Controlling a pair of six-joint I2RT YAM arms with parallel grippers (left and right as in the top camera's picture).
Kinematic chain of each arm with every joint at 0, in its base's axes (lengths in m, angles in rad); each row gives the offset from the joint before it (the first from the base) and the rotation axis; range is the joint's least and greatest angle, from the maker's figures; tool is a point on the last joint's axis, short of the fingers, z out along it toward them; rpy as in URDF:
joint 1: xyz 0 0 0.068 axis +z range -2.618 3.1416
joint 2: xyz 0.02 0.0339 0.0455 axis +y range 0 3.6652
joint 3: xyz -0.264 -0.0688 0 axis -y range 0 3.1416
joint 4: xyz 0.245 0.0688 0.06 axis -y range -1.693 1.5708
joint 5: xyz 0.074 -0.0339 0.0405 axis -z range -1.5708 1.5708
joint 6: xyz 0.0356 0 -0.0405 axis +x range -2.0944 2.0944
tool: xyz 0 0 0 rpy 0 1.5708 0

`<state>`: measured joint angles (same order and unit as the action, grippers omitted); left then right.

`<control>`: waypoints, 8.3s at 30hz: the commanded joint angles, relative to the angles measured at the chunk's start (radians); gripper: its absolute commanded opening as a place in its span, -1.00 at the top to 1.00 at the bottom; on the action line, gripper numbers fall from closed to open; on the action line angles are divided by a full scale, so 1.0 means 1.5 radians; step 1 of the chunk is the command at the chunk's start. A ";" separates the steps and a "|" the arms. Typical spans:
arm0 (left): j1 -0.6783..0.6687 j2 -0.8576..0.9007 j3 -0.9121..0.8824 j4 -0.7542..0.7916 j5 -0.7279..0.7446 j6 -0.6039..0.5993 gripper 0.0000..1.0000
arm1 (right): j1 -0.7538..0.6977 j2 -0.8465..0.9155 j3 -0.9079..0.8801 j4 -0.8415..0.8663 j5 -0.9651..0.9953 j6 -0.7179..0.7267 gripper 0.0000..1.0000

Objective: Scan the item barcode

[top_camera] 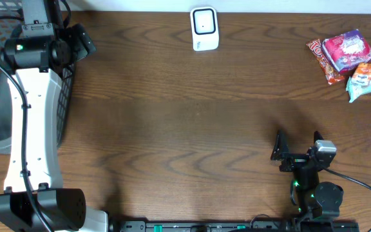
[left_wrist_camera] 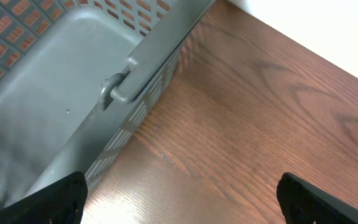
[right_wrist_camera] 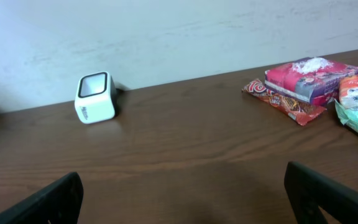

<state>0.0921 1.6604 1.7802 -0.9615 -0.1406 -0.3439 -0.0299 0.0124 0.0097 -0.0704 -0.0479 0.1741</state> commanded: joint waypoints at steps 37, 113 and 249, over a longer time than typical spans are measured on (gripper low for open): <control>0.009 -0.008 0.004 -0.002 -0.014 -0.007 -0.96 | -0.037 -0.005 -0.003 -0.003 -0.004 -0.044 -0.98; 0.009 -0.008 0.004 -0.002 -0.014 -0.007 -0.96 | -0.030 -0.005 -0.003 -0.003 -0.003 -0.153 -0.99; -0.093 -0.710 -0.791 0.308 -0.014 0.111 -0.95 | 0.004 -0.005 -0.003 -0.001 -0.005 -0.107 -0.99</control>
<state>-0.0463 0.6601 0.7033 -0.5743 -0.1635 -0.2516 -0.0341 0.0120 0.0097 -0.0700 -0.0528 -0.0036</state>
